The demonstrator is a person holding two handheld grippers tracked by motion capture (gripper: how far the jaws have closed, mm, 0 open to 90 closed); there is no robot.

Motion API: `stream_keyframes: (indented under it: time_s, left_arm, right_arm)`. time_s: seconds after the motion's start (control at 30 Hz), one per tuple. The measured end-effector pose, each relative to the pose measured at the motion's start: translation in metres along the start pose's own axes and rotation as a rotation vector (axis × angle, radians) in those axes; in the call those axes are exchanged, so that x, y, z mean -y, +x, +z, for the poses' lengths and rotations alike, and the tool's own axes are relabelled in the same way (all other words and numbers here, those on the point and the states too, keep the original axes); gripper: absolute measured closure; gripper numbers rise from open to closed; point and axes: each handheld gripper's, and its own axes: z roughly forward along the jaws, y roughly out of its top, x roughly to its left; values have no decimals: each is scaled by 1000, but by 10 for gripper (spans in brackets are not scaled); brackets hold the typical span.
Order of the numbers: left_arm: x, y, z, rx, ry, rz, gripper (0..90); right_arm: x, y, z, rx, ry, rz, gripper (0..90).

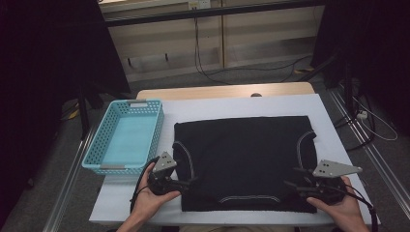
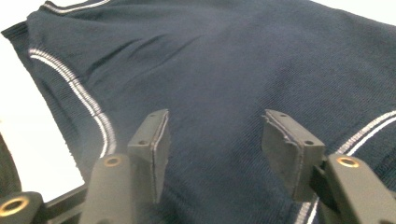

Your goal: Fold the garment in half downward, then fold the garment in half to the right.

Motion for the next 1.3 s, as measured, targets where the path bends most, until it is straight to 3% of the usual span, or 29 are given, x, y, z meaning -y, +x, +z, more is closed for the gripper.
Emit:
stream_keyframes:
  time_s: [0.07,0.13,0.4,0.73,0.83,1.07,1.3]
  left_arm:
    - [0,3,3,-2,6,-8,103]
    - [0,3,3,-11,3,21,107]
    - [-2,15,5,-30,-28,-33,98]
    - [-8,25,14,-49,-25,-57,77]
    - [-11,32,17,-45,-32,-86,90]
    - [-21,41,21,-80,-44,-69,113]
    - [-32,51,32,-78,-33,-89,131]
  right_arm:
    - [-2,-2,3,1,-7,15,369]
    - [-4,-4,6,-1,-19,36,339]
    - [-10,-7,21,14,-8,38,272]
    - [-27,0,45,45,-34,15,185]
    - [-32,5,55,30,-27,13,188]
    - [-46,20,75,-14,-24,-10,200]
    - [-49,43,85,-77,-17,-61,219]
